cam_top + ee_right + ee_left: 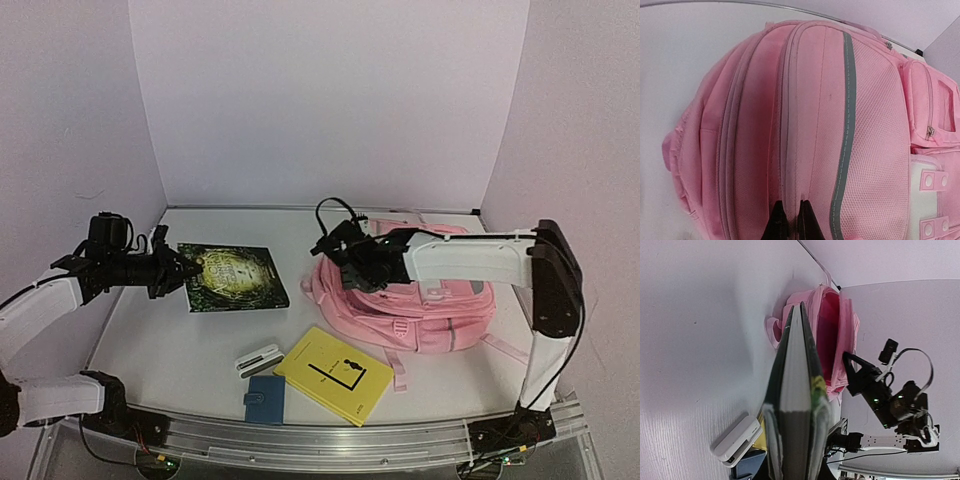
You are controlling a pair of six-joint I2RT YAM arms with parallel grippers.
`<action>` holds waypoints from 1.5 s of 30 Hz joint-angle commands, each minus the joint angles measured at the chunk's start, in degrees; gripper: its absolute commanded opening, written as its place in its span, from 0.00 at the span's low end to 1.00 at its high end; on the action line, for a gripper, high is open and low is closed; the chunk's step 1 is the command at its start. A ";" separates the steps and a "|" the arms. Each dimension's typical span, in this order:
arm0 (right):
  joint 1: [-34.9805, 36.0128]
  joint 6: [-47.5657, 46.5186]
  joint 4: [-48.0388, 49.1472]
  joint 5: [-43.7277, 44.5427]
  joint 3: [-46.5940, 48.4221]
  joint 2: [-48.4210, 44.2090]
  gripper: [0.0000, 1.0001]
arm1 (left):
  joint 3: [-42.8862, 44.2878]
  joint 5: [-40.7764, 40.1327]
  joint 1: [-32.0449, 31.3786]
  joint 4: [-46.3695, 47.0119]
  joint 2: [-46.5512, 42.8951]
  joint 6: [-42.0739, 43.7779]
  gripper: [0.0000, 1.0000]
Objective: Pack the student bag
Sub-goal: Place the book in the student bag.
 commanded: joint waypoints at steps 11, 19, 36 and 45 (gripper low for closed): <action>-2.87 -0.67 16.71 -22.36 -5.35 -21.65 0.00 | 7.55 1.82 -9.50 22.18 4.35 -8.58 0.00; -2.92 3.05 26.27 -29.48 -8.89 -23.31 0.00 | 6.41 -0.43 -14.67 30.78 12.75 -12.42 0.00; -2.86 6.32 35.86 -35.11 -11.83 -22.95 0.00 | 20.13 -9.42 -23.90 42.64 42.33 -10.86 0.00; -2.92 6.09 36.60 -33.17 -12.75 -21.79 0.00 | 36.49 -11.70 -30.08 43.38 60.26 -10.01 0.00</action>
